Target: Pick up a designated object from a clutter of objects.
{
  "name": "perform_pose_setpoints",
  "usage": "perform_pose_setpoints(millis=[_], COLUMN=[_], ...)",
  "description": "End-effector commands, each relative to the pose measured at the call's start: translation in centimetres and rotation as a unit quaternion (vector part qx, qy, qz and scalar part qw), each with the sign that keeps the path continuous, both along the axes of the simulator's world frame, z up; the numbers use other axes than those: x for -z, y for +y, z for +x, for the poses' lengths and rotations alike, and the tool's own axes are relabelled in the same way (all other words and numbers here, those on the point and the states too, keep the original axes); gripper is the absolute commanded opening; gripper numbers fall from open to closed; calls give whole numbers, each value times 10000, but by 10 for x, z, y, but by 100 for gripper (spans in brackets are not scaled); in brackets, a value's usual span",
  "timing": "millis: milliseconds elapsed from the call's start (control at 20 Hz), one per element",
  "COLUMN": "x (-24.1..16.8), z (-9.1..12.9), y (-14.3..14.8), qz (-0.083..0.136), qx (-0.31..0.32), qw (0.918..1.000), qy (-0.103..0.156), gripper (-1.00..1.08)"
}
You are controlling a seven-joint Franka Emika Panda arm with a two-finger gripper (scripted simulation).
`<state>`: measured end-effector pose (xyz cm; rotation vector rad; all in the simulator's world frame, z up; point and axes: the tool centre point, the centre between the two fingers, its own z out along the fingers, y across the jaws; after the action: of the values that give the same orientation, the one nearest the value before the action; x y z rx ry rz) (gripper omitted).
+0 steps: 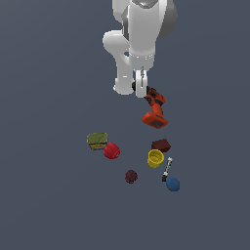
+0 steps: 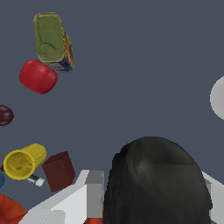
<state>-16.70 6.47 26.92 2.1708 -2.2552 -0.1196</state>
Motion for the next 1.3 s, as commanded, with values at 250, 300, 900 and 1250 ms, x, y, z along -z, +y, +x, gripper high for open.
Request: perform_pose_setpoints(millis=[250,300,900,1250], x=[-62,-69,-114,-116], z=[-11,-12,-18,-18], y=[25,28,47,47], qz=[18,18,34,24], qx=[-3,-3,-4,-7], qw=[10000,10000,10000,10000], qy=[-32,-32,-31,2], gripper=[-100,-100,-100,-100])
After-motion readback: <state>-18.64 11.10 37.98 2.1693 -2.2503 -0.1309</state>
